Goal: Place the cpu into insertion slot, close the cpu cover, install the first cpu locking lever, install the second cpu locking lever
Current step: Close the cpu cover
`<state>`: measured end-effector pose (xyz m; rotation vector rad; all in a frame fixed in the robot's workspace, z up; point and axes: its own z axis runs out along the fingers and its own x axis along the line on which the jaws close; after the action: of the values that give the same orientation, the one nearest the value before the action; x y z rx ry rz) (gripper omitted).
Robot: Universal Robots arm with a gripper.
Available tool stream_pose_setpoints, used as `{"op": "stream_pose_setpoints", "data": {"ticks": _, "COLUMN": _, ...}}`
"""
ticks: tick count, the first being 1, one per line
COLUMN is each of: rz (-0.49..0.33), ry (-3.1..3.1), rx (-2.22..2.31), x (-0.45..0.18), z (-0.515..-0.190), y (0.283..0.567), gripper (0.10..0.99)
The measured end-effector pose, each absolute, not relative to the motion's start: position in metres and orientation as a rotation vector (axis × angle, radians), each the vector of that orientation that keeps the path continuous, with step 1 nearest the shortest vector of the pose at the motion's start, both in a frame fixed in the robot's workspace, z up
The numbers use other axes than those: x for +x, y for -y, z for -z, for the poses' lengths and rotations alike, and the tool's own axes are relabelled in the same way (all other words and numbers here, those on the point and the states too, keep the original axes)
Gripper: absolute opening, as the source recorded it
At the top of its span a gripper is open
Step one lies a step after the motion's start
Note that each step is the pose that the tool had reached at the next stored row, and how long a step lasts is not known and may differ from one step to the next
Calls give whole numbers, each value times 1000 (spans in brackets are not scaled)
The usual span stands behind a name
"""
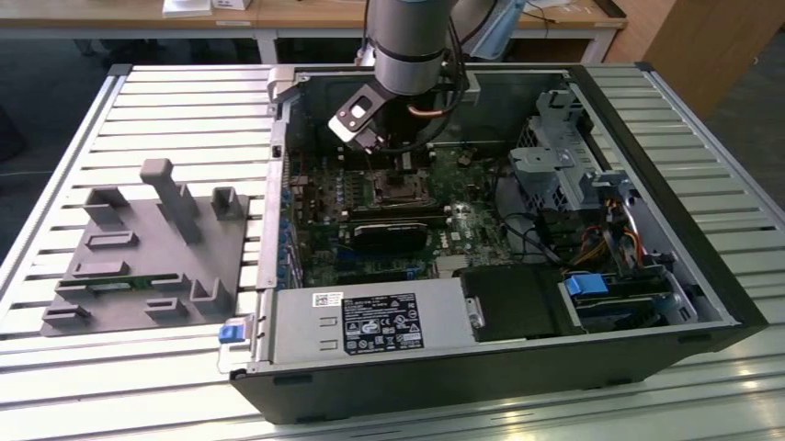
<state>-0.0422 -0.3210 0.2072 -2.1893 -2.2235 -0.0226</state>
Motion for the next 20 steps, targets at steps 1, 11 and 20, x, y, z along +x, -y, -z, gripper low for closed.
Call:
{"op": "stream_pose_setpoints", "data": {"ticks": 1, "rz": 23, "ry": 2223, "rx": -2189, "x": -44, "z": -207, "y": 321, "gripper": 106}}
{"op": "stream_pose_setpoints", "data": {"ticks": 11, "rz": 23, "ry": 2223, "rx": -2189, "x": -57, "z": -205, "y": 321, "gripper": 106}}
{"op": "stream_pose_setpoints", "data": {"ticks": 20, "rz": 21, "ry": 2223, "rx": -2189, "x": -57, "z": -201, "y": 321, "gripper": 106}}
